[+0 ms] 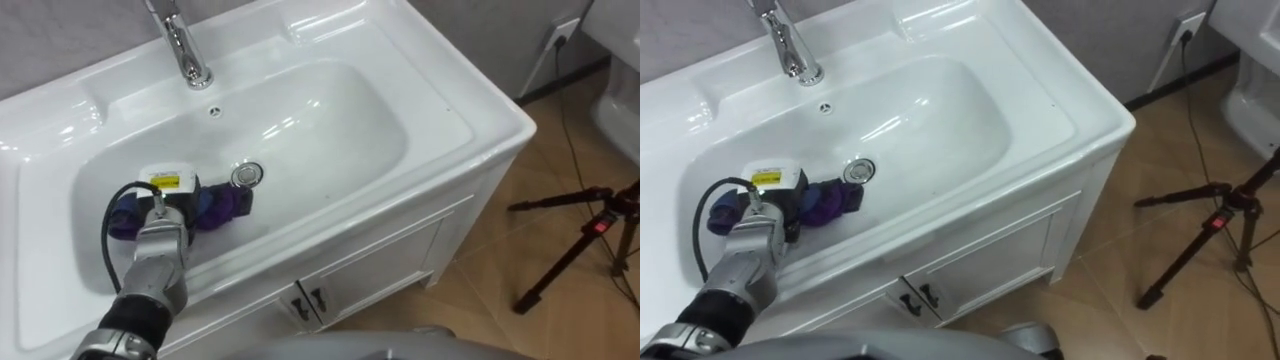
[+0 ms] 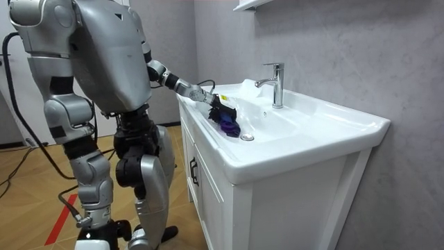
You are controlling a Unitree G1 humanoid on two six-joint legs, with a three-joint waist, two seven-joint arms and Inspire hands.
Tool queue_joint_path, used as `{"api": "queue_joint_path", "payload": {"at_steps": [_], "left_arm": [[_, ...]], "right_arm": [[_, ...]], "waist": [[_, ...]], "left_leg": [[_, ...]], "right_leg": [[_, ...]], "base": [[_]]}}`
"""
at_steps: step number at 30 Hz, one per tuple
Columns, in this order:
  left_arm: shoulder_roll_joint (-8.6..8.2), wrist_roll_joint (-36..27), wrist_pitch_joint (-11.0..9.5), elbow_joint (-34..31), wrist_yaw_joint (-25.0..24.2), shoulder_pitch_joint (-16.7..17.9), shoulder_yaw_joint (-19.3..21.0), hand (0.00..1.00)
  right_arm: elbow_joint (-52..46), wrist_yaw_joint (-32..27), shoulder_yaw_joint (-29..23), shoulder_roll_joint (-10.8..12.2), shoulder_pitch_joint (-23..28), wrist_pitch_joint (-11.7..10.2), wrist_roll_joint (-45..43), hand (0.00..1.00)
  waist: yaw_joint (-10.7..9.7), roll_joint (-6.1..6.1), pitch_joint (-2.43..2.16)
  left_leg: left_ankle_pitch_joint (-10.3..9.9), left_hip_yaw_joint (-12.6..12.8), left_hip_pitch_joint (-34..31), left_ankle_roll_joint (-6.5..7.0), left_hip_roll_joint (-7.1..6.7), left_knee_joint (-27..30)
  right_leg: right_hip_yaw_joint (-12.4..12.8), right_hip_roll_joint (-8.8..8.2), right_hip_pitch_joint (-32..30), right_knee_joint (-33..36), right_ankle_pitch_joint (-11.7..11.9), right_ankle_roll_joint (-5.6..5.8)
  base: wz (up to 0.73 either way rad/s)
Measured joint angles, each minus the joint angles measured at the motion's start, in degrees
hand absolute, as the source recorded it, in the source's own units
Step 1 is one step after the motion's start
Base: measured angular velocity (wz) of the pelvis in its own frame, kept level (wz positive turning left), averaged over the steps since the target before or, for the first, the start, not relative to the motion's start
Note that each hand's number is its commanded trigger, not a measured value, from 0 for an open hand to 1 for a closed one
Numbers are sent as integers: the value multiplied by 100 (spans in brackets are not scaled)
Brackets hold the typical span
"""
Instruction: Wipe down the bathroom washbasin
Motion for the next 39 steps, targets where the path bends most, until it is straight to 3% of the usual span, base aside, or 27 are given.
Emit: {"api": "queue_joint_path", "payload": {"at_steps": [9,17,24,26,32,39], "left_arm": [[-1,-243,70,3,74,14,68,100],[-178,-957,-90,185,462,-8,562,100],[-193,-1687,-348,388,556,-125,901,100],[-192,-1937,-494,328,557,-171,1025,100],[-148,-2355,-602,-66,320,-168,1123,100],[-145,-2488,-723,-622,68,-168,1118,100]], "right_arm": [[-207,-173,-139,12,8,-19,27,0],[-188,-172,-196,12,27,-160,90,0],[-190,-171,-191,12,39,-312,225,0],[-190,-170,-179,14,42,-378,291,0],[-261,-162,-127,33,44,-583,781,0],[-148,-59,41,94,-14,-905,1247,0]], "waist": [[68,40,-31],[170,76,-55],[216,90,-57],[277,80,-51],[362,66,-44],[481,-22,26]], "left_leg": [[1,-3,26,-8,7,2],[2,-11,31,-8,6,2],[2,-29,26,-8,0,5],[2,-77,18,-8,-3,10],[2,-257,-157,-7,-29,33],[2,-528,-404,-7,-52,85]], "right_leg": [[17,7,-2,-7,6,-14],[15,7,5,-10,7,-15],[12,0,8,-8,-25,-16],[-13,-4,0,-12,-31,-15],[-180,-34,-54,-22,-33,-16],[-484,-57,-95,-103,-30,-21]], "base": [[0],[0],[1],[6],[15],[22]]}}
